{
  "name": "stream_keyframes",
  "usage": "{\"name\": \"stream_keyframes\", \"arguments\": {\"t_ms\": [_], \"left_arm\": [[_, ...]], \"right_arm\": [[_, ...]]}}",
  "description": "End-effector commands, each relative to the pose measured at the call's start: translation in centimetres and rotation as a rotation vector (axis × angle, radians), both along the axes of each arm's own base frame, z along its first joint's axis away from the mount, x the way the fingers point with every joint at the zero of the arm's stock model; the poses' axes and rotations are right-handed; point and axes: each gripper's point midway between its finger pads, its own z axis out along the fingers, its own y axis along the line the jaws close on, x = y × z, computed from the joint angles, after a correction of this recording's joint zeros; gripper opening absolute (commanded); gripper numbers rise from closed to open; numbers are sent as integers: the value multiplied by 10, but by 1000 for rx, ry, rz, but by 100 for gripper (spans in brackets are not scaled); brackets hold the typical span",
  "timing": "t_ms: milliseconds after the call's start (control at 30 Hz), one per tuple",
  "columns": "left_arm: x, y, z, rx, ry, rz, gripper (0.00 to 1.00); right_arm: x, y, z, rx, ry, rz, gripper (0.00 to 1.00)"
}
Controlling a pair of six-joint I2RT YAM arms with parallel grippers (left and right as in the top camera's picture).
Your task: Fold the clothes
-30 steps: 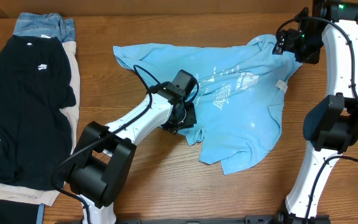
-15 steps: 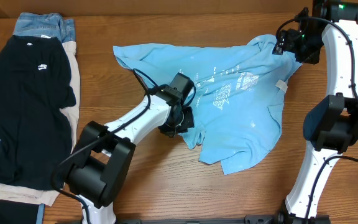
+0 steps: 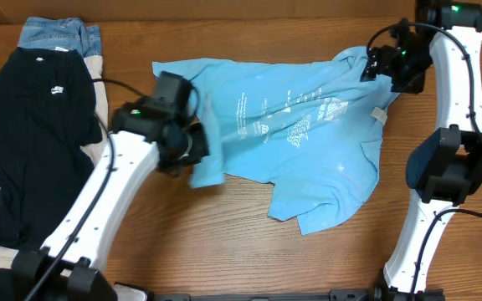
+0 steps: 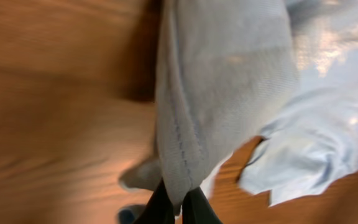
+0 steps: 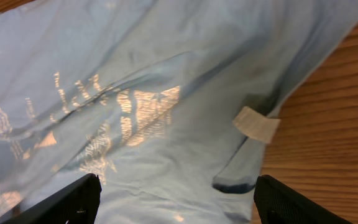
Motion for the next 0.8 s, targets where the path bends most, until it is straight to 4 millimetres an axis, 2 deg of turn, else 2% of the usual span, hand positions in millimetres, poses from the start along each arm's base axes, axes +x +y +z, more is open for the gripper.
{"name": "stream_keyframes", "arguments": {"t_ms": [0, 133, 367, 400, 433, 500, 567, 667, 733, 767], "left_arm": [[-10, 35, 12, 97, -5, 19, 4], [-34, 52, 1, 179, 93, 29, 4], [-81, 59, -21, 206, 288, 18, 4], [-90, 60, -24, 210, 321, 16, 8], [-101, 62, -29, 216, 367, 13, 26], [-112, 63, -35, 217, 409, 9, 57], [-122, 67, -41, 231, 448, 9, 75], [-116, 67, -41, 229, 423, 13, 74], [-99, 64, -40, 211, 356, 22, 72], [-84, 61, -40, 196, 299, 30, 72]], "right_arm": [[4, 25, 10, 23, -30, 52, 83], [4, 36, 10, 23, -34, 75, 84], [4, 38, 10, 22, -33, 79, 84], [4, 37, 10, 20, -34, 78, 84], [5, 37, 10, 20, -35, 78, 85], [6, 37, 10, 19, -39, 78, 86], [9, 37, 10, 18, -51, 79, 88], [12, 37, 11, 17, -66, 79, 88], [15, 37, 12, 16, -80, 79, 88], [17, 37, 12, 15, -86, 79, 88]]}}
